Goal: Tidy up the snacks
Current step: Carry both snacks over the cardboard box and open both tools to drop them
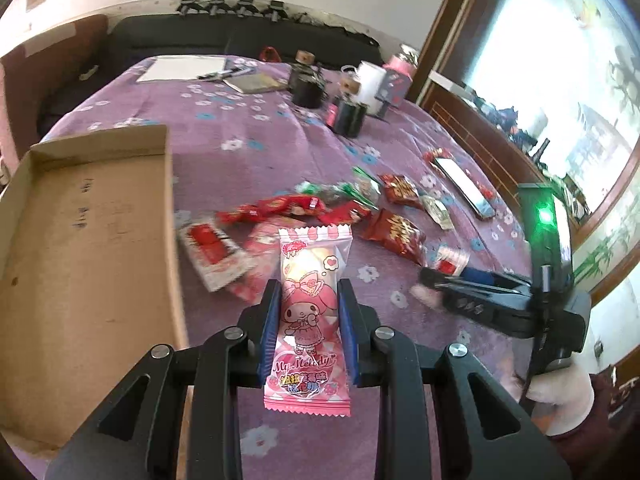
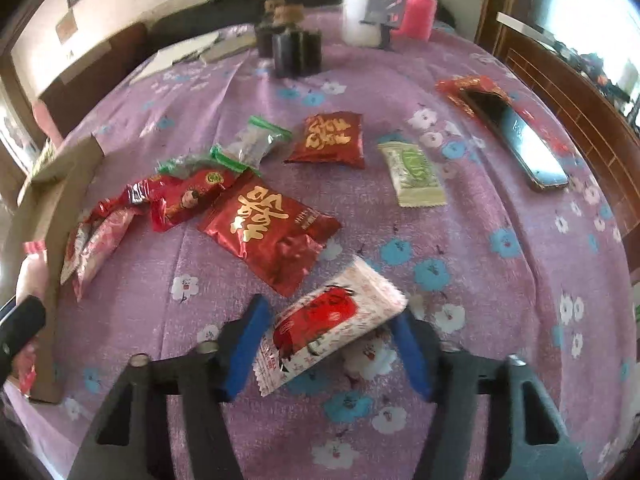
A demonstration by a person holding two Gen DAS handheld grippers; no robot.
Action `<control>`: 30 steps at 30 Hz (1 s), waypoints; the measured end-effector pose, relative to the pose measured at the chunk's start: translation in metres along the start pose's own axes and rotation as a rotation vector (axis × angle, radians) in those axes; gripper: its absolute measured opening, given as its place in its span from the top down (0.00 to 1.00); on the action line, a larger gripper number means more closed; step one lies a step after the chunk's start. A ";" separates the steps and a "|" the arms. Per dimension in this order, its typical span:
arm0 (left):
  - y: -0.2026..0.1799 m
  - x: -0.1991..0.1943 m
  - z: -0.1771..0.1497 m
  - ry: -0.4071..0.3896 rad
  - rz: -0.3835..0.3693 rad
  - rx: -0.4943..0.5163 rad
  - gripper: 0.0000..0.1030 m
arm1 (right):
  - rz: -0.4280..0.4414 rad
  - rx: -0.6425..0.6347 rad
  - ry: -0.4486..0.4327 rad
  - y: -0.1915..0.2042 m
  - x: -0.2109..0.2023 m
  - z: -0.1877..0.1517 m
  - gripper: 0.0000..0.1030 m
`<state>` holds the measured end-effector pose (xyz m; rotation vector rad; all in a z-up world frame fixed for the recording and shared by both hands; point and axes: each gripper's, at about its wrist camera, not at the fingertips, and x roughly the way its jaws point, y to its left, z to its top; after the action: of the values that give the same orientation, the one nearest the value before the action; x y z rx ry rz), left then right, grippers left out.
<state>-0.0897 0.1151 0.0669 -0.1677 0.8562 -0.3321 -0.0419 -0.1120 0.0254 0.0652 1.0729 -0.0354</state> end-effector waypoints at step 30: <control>0.163 -0.024 0.057 0.002 0.112 -0.302 0.76 | 0.541 -0.303 -0.030 0.187 -0.056 0.046 0.88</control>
<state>-0.0254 0.2768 0.0759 -0.3980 0.9114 -0.0969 -0.0173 0.0711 0.1033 0.0787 0.9919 0.6110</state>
